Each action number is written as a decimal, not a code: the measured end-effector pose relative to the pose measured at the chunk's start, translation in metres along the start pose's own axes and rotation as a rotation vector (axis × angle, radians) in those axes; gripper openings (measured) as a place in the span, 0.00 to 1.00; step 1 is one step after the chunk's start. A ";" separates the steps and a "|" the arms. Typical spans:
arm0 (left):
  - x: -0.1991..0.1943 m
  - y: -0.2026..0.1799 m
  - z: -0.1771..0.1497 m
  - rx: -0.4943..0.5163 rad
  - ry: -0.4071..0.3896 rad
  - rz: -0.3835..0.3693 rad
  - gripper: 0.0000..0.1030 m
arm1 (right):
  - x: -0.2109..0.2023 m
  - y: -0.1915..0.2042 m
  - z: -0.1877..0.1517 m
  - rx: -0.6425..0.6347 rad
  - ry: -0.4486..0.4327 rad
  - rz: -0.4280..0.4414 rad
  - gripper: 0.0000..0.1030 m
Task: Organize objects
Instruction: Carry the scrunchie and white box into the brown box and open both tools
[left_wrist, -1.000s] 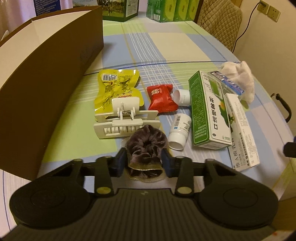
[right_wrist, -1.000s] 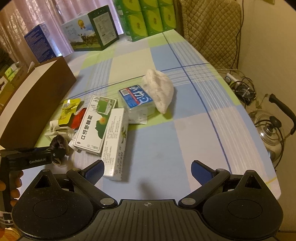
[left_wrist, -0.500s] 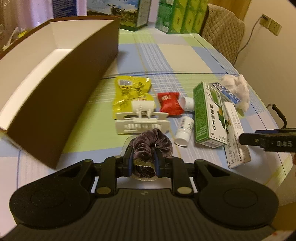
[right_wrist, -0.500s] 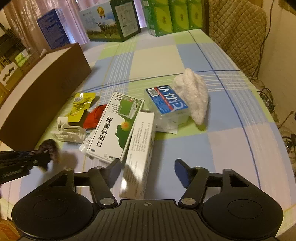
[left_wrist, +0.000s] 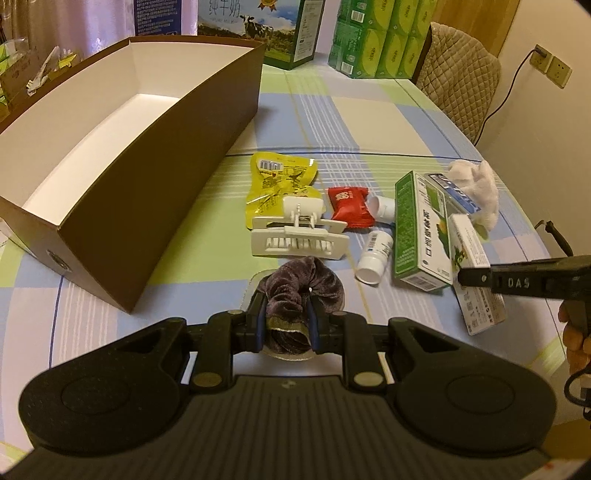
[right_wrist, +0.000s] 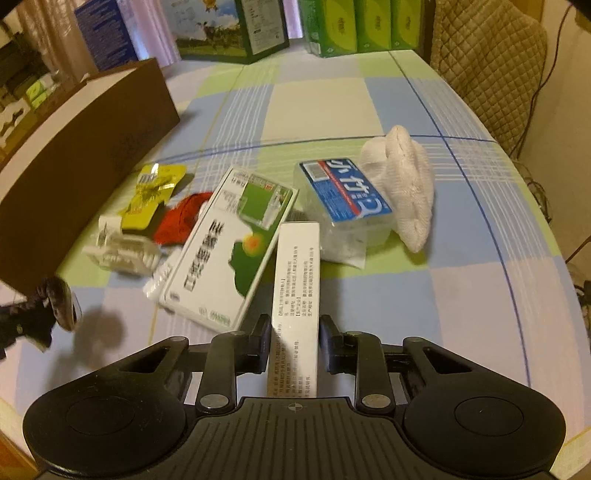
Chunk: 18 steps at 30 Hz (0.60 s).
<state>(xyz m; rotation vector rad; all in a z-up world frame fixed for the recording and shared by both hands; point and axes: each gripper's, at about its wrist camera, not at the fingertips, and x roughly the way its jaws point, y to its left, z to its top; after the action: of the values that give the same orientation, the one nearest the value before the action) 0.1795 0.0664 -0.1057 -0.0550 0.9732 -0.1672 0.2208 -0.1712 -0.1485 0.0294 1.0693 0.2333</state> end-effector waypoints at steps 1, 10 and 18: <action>-0.001 -0.002 -0.001 0.001 -0.001 -0.002 0.18 | -0.001 -0.001 -0.003 -0.001 0.005 0.002 0.22; -0.016 -0.027 -0.010 0.021 -0.017 -0.020 0.18 | -0.036 -0.016 -0.029 0.014 -0.017 0.034 0.21; -0.040 -0.052 -0.019 0.018 -0.056 -0.020 0.18 | -0.083 -0.018 -0.038 -0.019 -0.078 0.109 0.21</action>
<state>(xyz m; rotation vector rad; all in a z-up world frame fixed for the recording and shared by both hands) 0.1356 0.0224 -0.0776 -0.0530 0.9152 -0.1915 0.1531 -0.2088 -0.0976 0.0792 0.9887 0.3386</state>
